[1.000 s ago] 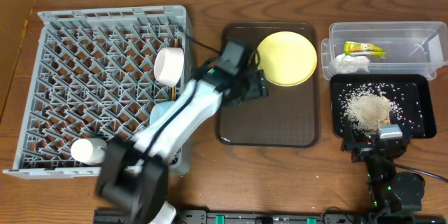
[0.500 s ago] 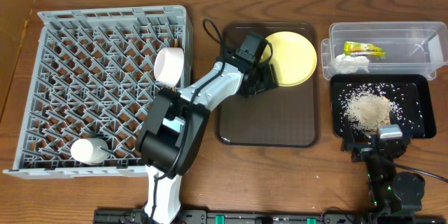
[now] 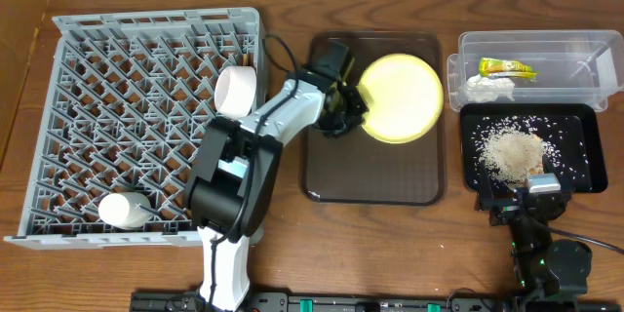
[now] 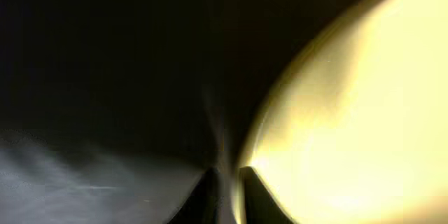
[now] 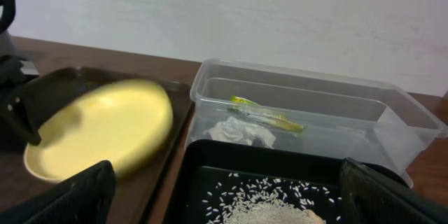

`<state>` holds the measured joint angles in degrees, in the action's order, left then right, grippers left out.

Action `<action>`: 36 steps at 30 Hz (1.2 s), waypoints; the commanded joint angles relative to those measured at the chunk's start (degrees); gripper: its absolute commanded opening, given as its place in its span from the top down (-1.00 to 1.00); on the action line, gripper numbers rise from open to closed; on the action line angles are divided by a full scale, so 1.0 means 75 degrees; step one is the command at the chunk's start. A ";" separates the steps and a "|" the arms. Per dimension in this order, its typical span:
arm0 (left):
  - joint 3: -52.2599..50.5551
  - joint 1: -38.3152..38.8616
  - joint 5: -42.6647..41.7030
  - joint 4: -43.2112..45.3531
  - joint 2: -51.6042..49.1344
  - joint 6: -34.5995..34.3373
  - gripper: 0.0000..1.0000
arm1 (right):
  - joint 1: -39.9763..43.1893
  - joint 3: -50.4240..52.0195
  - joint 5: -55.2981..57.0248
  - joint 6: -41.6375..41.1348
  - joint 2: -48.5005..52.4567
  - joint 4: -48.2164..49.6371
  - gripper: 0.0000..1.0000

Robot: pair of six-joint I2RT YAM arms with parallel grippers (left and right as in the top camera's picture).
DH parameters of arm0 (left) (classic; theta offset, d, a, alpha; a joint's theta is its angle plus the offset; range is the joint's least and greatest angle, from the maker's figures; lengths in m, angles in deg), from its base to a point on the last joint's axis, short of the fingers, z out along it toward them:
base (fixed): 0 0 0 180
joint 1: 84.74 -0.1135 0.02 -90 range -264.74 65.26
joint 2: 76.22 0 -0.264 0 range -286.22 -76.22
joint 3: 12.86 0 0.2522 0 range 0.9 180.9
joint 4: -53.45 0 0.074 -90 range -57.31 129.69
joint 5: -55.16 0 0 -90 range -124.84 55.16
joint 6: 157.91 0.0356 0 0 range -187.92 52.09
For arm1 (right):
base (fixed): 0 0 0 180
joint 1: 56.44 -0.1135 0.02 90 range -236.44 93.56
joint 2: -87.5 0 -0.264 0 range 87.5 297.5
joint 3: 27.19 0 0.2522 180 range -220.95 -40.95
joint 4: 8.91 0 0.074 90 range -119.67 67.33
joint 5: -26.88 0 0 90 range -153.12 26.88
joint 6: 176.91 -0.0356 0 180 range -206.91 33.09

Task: Sort waste into correct bins and load items into the dishwasher
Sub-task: 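Grasp the yellow plate rim with the left gripper and lift it, then carry the yellow plate left over the dish rack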

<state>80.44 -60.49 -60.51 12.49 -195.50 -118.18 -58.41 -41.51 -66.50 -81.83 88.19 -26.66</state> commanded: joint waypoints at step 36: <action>-0.1221 0.0020 -0.1099 0.1775 -0.0440 0.0848 0.85 | 0.0061 0.0032 0.0020 0.0076 -0.0041 -0.0003 -0.99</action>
<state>74.08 -60.21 -72.42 27.52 -197.34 -114.52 -58.41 -41.51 -66.50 -81.83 88.19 -26.66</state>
